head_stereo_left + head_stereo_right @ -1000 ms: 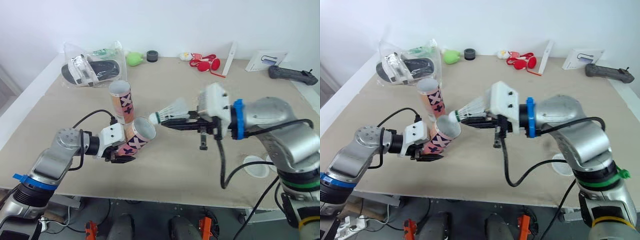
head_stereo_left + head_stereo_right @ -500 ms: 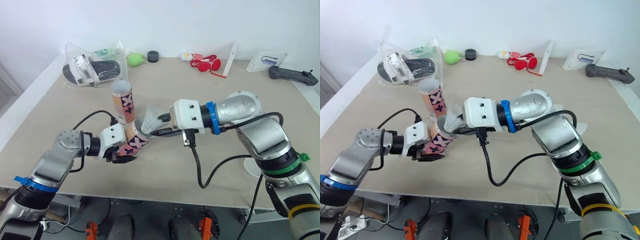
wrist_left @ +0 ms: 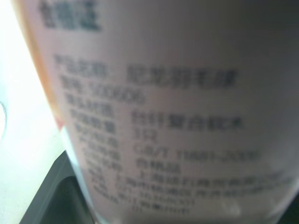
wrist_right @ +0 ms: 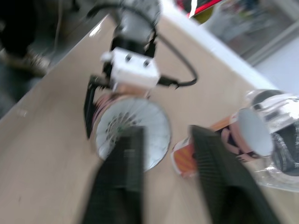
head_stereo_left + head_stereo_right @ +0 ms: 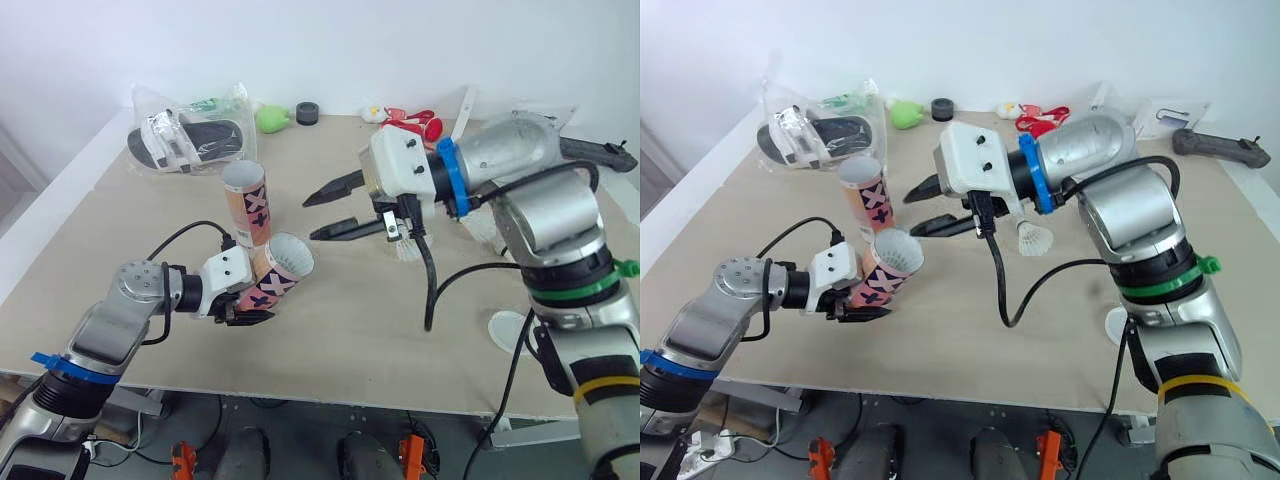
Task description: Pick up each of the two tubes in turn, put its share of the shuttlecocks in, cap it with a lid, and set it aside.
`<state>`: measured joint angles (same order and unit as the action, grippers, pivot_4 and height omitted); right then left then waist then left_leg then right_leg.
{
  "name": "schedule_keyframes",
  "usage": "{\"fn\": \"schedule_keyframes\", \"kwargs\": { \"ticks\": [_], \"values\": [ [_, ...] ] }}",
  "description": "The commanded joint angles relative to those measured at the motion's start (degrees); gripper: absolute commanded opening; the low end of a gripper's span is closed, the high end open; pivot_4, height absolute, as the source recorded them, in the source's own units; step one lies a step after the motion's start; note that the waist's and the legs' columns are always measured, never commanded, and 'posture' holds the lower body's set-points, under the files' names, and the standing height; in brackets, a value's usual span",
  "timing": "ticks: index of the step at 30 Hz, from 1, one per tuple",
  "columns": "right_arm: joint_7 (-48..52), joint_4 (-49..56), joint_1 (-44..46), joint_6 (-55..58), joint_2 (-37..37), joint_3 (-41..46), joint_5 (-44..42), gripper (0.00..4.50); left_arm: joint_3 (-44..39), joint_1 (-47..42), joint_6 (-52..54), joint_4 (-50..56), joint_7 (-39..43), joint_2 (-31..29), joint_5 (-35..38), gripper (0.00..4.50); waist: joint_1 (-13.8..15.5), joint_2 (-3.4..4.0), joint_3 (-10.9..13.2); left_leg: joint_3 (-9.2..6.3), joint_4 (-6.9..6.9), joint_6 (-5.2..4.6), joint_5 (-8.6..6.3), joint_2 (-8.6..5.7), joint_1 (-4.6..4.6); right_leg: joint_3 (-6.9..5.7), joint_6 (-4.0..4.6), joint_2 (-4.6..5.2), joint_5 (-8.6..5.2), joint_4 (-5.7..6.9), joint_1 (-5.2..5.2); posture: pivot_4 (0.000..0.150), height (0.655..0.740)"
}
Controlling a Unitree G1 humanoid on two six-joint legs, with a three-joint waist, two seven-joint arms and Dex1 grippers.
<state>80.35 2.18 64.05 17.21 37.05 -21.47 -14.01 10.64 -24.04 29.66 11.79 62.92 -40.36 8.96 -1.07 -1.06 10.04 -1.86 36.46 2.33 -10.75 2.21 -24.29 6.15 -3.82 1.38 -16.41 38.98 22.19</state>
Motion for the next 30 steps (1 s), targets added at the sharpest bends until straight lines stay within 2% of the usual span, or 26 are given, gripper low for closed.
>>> {"fn": "schedule_keyframes", "kwargs": {
  "ticks": [1,10,15,21,30],
  "values": [
    [1.94,-3.37,2.20,-5.41,-2.46,-3.13,4.08,0.07,3.13,0.48,-0.03,-0.71,-0.45,1.47,-0.21,3.10,0.00,0.01,0.01,0.00,0.00,0.00,0.01,0.00,0.00,0.00,0.00,0.00,0.00,0.00,0.00,0.150,0.7400],
    [2.97,-20.22,8.37,-24.45,-13.80,-14.13,18.63,0.07,1.58,0.90,0.24,-1.00,-0.87,2.96,1.06,3.10,-0.06,0.02,0.02,-0.06,-0.04,0.07,0.06,-0.03,-0.05,-0.06,0.16,0.02,0.08,0.01,0.03,0.150,0.7400],
    [3.91,-24.12,9.06,-29.41,-17.68,-16.50,22.41,0.07,1.32,2.29,0.39,0.20,-1.43,2.74,1.24,3.10,-0.06,0.02,0.02,-0.12,-0.05,0.12,0.08,-0.02,-0.05,-0.13,0.19,0.02,0.09,0.02,0.03,0.150,0.7400],
    [4.69,-23.99,7.61,-32.34,-20.19,-18.21,25.34,0.07,1.25,2.84,1.01,1.08,-2.30,2.79,1.53,3.10,-0.28,0.04,-0.01,-0.12,-0.08,0.19,0.12,0.11,0.13,-0.15,0.22,-0.10,0.10,0.05,-0.05,0.150,0.7400],
    [5.88,-19.65,10.77,-30.75,-18.57,-13.42,23.59,0.07,1.07,2.98,0.92,0.93,-2.00,3.16,2.64,3.10,-0.23,0.06,-0.01,-0.11,-0.10,0.29,0.19,0.27,0.15,-0.17,0.26,-0.24,0.11,0.06,-0.03,0.150,0.7400]
  ]
}}
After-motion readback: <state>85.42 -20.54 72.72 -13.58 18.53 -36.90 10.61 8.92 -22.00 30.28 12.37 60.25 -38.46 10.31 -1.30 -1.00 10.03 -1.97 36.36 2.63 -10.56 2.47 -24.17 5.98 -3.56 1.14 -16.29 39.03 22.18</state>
